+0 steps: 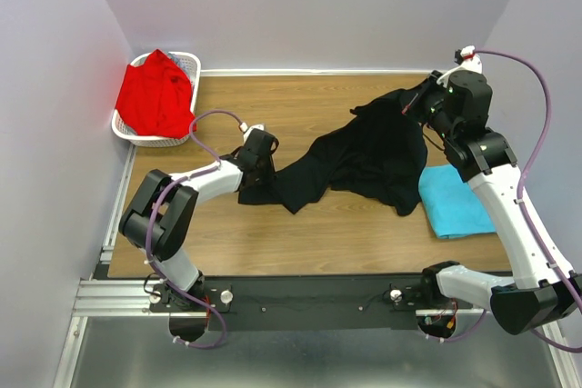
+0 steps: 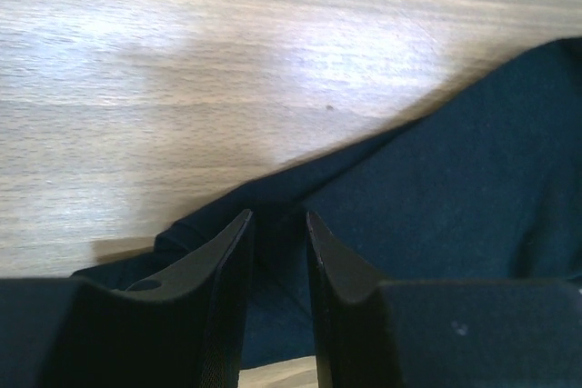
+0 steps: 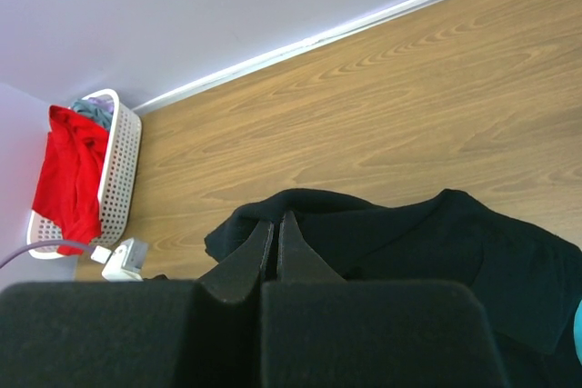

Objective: Fold and stack the t-shirts
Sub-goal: Flatten the tshirt out

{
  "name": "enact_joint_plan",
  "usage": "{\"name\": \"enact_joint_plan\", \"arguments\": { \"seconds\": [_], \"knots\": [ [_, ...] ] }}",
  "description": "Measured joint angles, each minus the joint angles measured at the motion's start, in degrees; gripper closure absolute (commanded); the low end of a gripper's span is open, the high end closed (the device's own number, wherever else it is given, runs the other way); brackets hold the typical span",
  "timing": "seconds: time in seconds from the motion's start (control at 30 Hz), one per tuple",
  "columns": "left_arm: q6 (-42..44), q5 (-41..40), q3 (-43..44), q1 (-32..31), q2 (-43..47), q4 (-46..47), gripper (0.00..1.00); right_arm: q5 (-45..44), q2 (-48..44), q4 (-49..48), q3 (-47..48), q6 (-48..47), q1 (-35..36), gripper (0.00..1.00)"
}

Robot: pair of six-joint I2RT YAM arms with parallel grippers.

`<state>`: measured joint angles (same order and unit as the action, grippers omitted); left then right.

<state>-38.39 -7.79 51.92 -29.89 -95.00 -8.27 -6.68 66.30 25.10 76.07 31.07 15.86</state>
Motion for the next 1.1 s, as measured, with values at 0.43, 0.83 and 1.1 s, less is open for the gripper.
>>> {"name": "enact_joint_plan", "arguments": {
  "seconds": [0.43,0.83,1.1],
  "knots": [
    [1.33,2.05,0.92,-2.01,0.00,-0.79,0.88,0.00,0.00,-0.17,-0.33,0.04,0.00,1.00],
    [2.05,-1.20,11.61,-0.42,3.65,-7.93,1.00,-0.79,0.63,-0.15,-0.22,0.26,0.00,1.00],
    [3.30,-5.57,19.96,9.60,22.97,-13.70,1.00,-2.62,-3.15,0.59,2.36,0.22,0.00,1.00]
  ]
}}
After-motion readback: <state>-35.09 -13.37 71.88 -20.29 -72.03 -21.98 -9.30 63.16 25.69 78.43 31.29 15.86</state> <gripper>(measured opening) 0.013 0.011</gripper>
